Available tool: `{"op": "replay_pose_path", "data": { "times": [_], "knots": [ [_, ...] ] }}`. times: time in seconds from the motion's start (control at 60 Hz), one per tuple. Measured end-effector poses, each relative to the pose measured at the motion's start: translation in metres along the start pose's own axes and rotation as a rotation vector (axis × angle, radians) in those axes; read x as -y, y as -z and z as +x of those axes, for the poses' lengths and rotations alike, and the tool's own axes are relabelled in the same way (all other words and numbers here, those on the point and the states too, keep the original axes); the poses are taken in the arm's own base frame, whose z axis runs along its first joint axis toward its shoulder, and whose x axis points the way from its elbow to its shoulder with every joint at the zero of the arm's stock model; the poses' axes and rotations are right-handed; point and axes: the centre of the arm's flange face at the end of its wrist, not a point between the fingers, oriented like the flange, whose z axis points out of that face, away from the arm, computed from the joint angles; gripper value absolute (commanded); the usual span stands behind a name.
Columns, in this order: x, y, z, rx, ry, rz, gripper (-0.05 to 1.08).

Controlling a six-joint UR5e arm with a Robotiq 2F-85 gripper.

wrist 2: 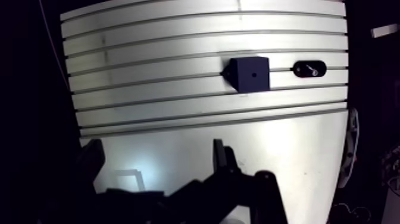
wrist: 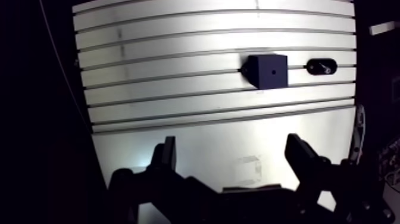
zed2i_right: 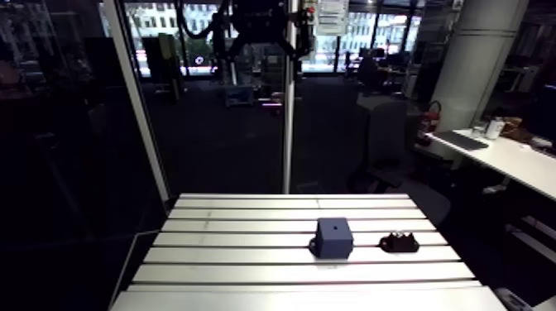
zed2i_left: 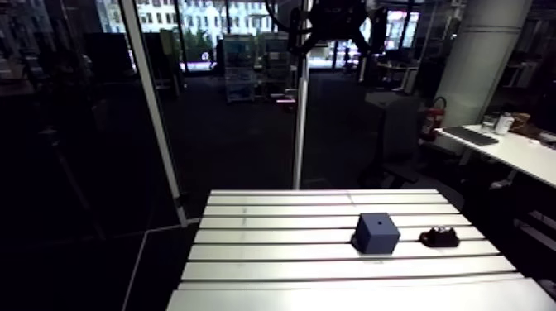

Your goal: Pick up the M10 bolt and insert it into the hole until fully seated.

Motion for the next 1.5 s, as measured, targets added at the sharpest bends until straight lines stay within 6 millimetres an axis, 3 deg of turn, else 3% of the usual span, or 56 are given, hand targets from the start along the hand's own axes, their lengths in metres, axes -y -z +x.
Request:
{"op": "replay_pose_path", "data": {
  "times": [1.0,1.5],
  "knots": [
    [-0.002,-0.006,0.000,0.012,0.028,-0.005,0.01],
    [-0.088,-0.033,0.026,0.012,0.050,0.010,0.01]
  ]
}}
